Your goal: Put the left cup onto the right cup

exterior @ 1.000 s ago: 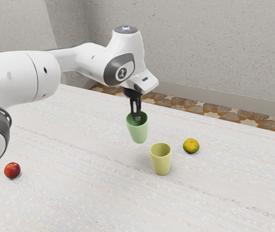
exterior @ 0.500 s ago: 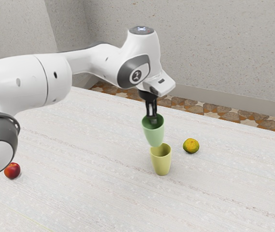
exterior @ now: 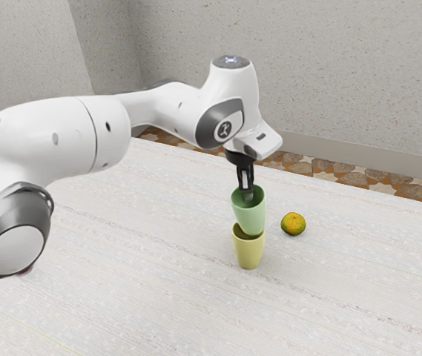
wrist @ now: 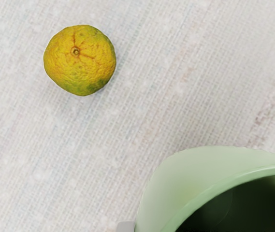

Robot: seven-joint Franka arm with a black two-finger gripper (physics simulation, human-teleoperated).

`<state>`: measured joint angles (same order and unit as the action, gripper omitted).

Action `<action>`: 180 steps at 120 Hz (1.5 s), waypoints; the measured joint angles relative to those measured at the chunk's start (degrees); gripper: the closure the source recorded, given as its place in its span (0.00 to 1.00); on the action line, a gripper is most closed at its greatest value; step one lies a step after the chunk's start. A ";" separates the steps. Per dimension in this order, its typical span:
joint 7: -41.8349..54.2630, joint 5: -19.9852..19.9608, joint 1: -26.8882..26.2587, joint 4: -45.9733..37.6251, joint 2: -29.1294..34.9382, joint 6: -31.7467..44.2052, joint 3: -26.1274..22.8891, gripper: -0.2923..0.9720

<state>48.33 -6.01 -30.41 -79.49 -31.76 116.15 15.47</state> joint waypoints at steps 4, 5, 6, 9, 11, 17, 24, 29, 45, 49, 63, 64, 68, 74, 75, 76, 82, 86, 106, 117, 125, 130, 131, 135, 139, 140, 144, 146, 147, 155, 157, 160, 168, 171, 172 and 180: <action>-0.03 -0.11 0.04 -0.04 -0.23 0.10 0.00 0.85; -0.04 -0.13 0.04 -0.04 -0.28 0.12 0.00 0.85; -0.05 -0.15 0.05 -0.05 -0.32 0.14 0.00 0.85; -0.08 -0.21 0.05 -0.06 -0.45 0.21 0.00 0.85; -0.10 -0.25 0.03 -0.07 -0.57 0.25 0.00 0.85; -0.15 -0.43 0.01 -0.08 -0.88 0.39 0.00 0.85; -0.20 -0.78 0.04 -0.08 -1.07 0.49 0.00 0.85; -0.24 -1.24 0.01 -0.11 -1.03 0.46 0.00 0.85; -0.35 -3.37 0.31 -0.78 -0.61 -0.44 0.11 0.85; -0.36 -4.04 0.47 -0.91 -0.56 -0.75 0.14 0.85; -0.39 -5.54 1.31 -1.16 -0.84 -1.53 0.22 0.85; -0.39 -5.59 1.34 -1.17 -0.86 -1.58 0.21 0.85; -0.39 -5.79 1.40 -1.19 -0.95 -1.77 0.23 0.85; -0.38 -5.87 1.45 -1.21 -1.09 -2.01 0.23 0.85; -0.38 -5.87 1.46 -1.21 -1.11 -2.04 0.22 0.85; -0.38 -5.88 1.46 -1.21 -1.13 -2.07 0.21 0.85; -0.35 -5.87 1.47 -1.22 -1.20 -2.24 0.25 0.85; -0.29 -5.90 1.36 -1.18 -1.22 -2.35 0.26 0.81; 0.46 -5.09 1.23 -0.98 0.04 -3.47 1.13 0.52; 0.93 -3.74 1.22 -0.88 1.63 -4.44 1.50 0.42; 1.22 -2.55 1.25 -0.93 3.24 -5.44 1.62 0.37; 1.39 -1.59 1.35 -0.96 4.28 -6.40 1.65 0.34; 1.42 -1.42 1.37 -0.96 4.48 -6.61 1.65 0.34; 1.54 -0.80 1.46 -0.98 5.29 -7.46 1.70 0.32; 1.65 0.02 1.70 -1.02 6.30 -8.26 1.69 0.31; 1.68 0.25 1.76 -1.04 6.57 -8.48 1.69 0.31; 1.75 1.00 2.22 -1.09 7.64 -9.53 1.67 0.30; 1.78 1.32 2.55 -1.23 8.24 -10.02 1.67 0.29; 1.80 1.46 2.73 -1.38 8.55 -10.26 1.68 0.29; 1.91 3.09 4.18 -3.24 11.76 -12.06 1.67 0.27; 1.94 3.60 4.60 -3.83 12.76 -12.55 1.67 0.27; 1.97 4.39 5.17 -4.80 14.25 -13.25 1.67 0.27; 2.01 6.19 7.05 -8.16 18.94 -14.96 1.67 0.26; 1.99 6.89 7.62 -9.52 20.84 -15.47 1.68 0.25; 1.99 7.13 7.78 -10.00 21.51 -15.63 1.66 0.25; 1.96 8.95 9.12 -12.51 25.80 -16.80 1.62 0.25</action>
<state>50.28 2.94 -21.29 -92.00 -5.96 99.35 17.09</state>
